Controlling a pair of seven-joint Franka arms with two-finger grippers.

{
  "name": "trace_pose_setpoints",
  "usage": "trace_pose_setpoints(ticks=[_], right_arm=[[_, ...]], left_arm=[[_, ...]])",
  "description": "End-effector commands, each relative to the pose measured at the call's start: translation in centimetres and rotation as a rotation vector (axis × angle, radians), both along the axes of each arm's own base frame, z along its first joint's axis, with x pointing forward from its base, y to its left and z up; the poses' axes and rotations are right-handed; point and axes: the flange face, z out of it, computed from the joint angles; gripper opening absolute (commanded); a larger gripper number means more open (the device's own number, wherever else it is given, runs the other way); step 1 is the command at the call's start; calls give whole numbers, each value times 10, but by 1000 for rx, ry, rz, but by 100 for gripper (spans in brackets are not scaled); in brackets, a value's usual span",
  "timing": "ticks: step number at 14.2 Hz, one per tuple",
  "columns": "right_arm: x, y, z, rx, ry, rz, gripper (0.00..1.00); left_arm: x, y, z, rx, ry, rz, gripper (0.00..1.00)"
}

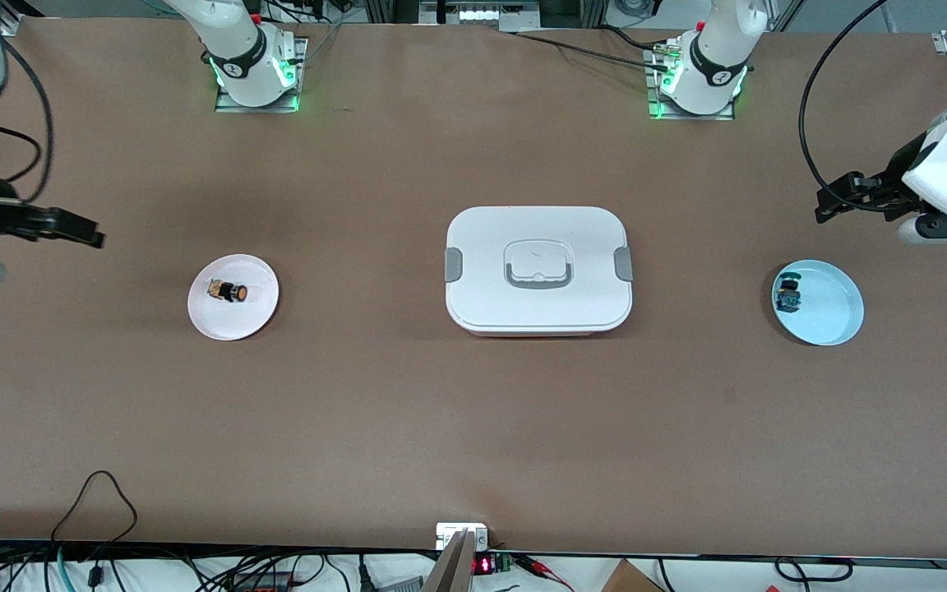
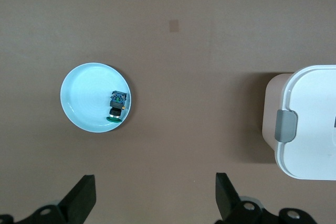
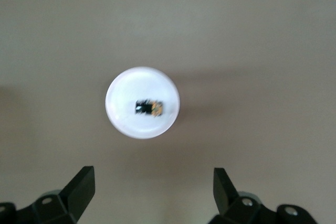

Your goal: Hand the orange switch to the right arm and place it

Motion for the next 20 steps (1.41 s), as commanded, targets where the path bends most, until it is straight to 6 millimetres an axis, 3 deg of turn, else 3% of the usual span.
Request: trace_pose_setpoints(ticks=[1,5,11,20], right_arm=[[-5,-29,27,-24,0,-41,100],[-24,-39,7,-13,-47,69,100],[-40,-32,7,-5,-72,21,100],[-41,-28,21,6,-76,32,100]], left_arm=[[0,-1,8,26,1,-2,100],[-1,-1,7,26,4,-1,100],[-1,-1,6,27,10,-1,100],[-1,-1,6,27,10,1,100]])
